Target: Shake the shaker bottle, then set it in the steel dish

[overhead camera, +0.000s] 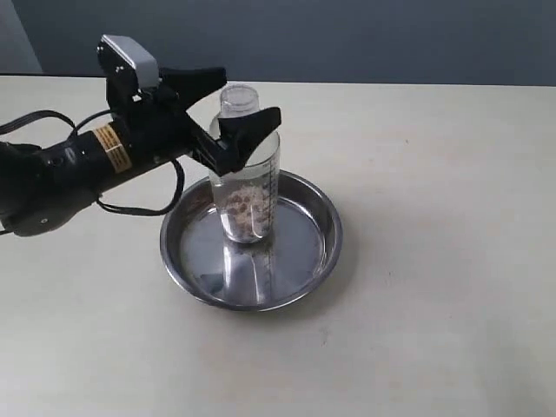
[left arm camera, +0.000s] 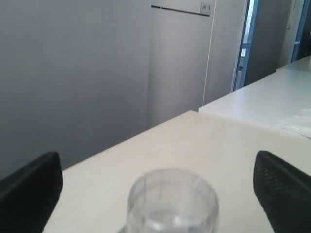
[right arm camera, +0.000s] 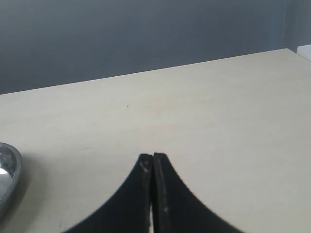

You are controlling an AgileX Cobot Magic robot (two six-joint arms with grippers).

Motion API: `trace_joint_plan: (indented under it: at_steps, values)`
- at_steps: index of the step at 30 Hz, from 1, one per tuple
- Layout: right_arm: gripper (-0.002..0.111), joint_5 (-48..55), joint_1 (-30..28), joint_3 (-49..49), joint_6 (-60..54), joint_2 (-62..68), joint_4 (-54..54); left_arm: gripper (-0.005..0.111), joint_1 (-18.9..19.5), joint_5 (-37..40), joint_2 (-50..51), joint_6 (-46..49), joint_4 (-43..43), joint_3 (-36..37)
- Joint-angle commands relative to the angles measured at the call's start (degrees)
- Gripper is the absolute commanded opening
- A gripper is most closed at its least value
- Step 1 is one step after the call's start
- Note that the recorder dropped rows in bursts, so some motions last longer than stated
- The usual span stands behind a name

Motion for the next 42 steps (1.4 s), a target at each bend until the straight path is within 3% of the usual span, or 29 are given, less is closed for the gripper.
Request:
trace_joint_plan:
  at_steps: [1,2,4,5,7,11,14,28,30,32,38,42]
  values:
    - [-0.001,-0.6,-0.2,0.1,-0.1,-0.3,-0.1,0.101,0.0,0.7,-9.7,-2.1,-1.1,0.1]
    - [-0.001,-0.6,-0.2,0.1,-0.1,-0.3,-0.1,0.096,0.0,7.3,-14.0,-3.9,-0.8,0.1]
    - [-0.001,-0.6,-0.2,0.1,-0.1,-0.3,-0.1,0.076,0.0,23.9,-24.4,-7.0,3.5,0.1]
    - [-0.001,-0.6,-0.2,0.1,-0.1,-0.3,-0.1,0.06,-0.1,33.6,-30.8,-10.3,7.1,0.1]
    - [-0.001,-0.6,-0.2,0.1,-0.1,-0.3,-0.1,0.031,-0.1,45.2,-41.6,-21.7,15.2,0.1]
    - [-0.001,-0.6,-0.2,0.1,-0.1,-0.3,-0.1,0.0,-0.1,54.7,-55.4,-36.2,25.0,1.3]
    - [-0.001,-0.6,-0.2,0.1,-0.1,-0.3,-0.1,0.0,-0.1,58.9,-63.4,-42.4,28.6,3.9]
    - [-0.001,-0.6,-0.2,0.1,-0.1,-0.3,-0.1,0.0,-0.1,62.8,-80.2,-42.4,28.3,21.9]
    - [-0.001,-0.6,-0.2,0.1,-0.1,-0.3,-0.1,0.0,-0.1,63.0,-83.3,-48.3,31.2,25.7]
    - [-0.001,-0.6,-0.2,0.1,-0.1,-0.3,-0.1,0.0,0.0,63.5,-87.5,-58.6,39.8,30.7]
    - [-0.001,-0.6,-0.2,0.1,-0.1,-0.3,-0.1,0.0,0.0,64.3,-98.0,-69.0,43.0,41.9]
    - [-0.001,-0.6,-0.2,0.1,-0.1,-0.3,-0.1,0.0,0.0,65.7,-101.2,-76.0,48.5,42.2]
